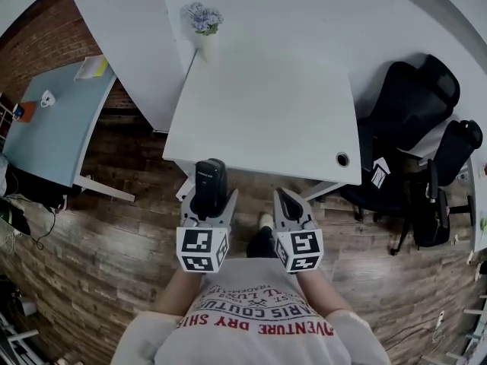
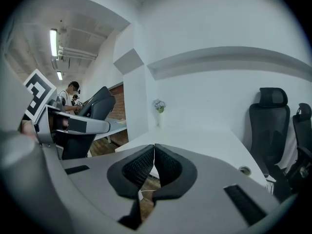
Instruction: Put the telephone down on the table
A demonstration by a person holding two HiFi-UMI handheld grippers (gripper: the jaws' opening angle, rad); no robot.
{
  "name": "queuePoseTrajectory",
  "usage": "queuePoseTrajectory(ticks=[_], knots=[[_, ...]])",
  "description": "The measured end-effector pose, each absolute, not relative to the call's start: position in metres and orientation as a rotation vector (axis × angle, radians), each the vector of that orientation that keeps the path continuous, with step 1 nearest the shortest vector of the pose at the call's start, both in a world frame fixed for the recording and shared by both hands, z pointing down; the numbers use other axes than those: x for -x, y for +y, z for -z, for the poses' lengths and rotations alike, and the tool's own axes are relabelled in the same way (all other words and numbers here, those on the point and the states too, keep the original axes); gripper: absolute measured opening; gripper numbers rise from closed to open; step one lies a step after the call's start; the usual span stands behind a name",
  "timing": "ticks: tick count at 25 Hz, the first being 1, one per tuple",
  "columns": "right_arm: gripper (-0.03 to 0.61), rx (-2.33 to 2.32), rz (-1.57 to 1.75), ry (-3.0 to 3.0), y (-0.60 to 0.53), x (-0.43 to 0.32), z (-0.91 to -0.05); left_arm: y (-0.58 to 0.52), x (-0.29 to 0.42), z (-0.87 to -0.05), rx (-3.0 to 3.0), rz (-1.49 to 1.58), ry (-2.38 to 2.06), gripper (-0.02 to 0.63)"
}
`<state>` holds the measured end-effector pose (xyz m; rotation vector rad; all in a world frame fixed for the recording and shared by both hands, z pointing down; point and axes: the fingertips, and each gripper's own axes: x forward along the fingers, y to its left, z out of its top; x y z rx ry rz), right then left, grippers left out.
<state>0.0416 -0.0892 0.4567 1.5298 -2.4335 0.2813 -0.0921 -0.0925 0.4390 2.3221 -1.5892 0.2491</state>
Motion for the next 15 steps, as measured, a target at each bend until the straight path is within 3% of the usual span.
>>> queuePoseTrajectory(ticks=[15], knots=[[0.025, -1.406, -0.263, -2.5, -0.258, -0.14, -0.451, -0.251, -0.005, -0.44, -2.216, -0.266, -1.681, 0.296]])
